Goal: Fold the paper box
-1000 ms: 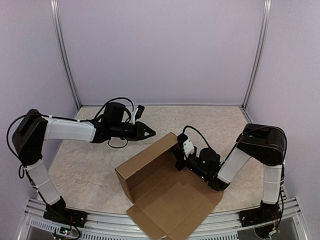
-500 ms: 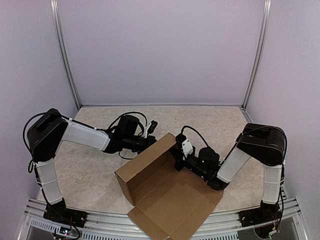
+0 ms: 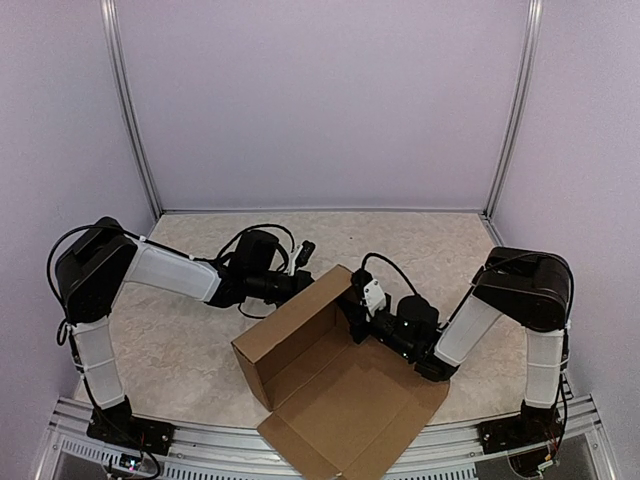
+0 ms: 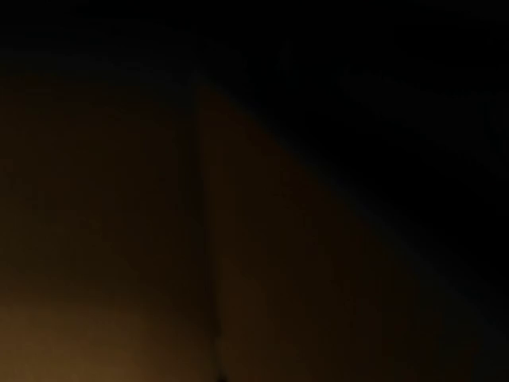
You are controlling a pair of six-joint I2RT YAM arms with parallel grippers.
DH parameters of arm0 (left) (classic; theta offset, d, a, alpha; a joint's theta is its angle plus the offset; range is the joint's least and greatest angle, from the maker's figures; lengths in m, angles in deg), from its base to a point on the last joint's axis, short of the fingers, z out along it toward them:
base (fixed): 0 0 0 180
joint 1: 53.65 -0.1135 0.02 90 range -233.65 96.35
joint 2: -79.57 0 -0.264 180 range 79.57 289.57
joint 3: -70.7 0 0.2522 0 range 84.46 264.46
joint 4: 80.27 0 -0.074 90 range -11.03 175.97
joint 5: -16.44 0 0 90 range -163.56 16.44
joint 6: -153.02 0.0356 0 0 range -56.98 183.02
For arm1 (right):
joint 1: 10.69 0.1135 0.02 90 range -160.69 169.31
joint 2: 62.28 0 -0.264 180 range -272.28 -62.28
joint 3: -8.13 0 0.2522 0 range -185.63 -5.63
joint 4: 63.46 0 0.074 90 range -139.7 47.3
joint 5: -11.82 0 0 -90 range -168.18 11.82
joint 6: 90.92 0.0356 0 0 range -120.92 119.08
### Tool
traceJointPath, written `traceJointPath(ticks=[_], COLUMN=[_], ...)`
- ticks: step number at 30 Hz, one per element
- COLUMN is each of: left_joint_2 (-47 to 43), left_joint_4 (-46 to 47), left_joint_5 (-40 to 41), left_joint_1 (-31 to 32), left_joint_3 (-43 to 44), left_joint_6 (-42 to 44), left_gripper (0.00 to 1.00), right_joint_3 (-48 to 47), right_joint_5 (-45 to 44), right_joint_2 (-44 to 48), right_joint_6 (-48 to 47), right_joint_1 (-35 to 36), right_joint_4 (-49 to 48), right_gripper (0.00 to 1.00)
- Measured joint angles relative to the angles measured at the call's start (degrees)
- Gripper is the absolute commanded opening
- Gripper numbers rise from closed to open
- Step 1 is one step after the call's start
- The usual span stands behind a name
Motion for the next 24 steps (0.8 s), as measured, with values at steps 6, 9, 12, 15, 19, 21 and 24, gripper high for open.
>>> traceJointPath(ticks=[6,9,12,15,19,21,24], left_joint_2=[0.0,-0.02,-0.02,-0.02,-0.02,-0.02,-0.02], left_joint_4=[0.22,0.35,0.37,0.37,0.37,0.39,0.37], left_joint_5=[0.0,0.02,0.02,0.04,0.04,0.04,0.04], left_joint_1=[-0.11,-0.37,-0.63,-0.92,-1.16,-1.25,-1.31], left_joint_3=[0.0,0.0,-0.02,-0.09,-0.09,-0.09,-0.09], left_joint_6=[-0.42,-0.48,-0.55,-0.57,-0.57,-0.55,-0.57], left_gripper=[0.02,0.01,0.01,0.01,0.01,0.01,0.01], right_joint_3=[1.31,2.1,3.1,4.26,5.55,5.9,6.51], right_joint_5=[-0.11,-0.11,-0.11,-0.17,-0.44,-0.52,-0.52], right_joint_2=[0.0,0.02,0.07,0.46,1.6,2.03,2.86], right_joint_6=[-0.04,-0.09,-0.09,-0.07,-0.07,-0.07,-0.07], right_joint_1=[0.02,0.02,0.02,0.02,0.04,0.04,0.07], right_joint_4=[0.17,0.22,0.37,0.44,0.63,0.9,1.31], right_gripper=[0.22,0.22,0.23,0.23,0.23,0.22,0.21])
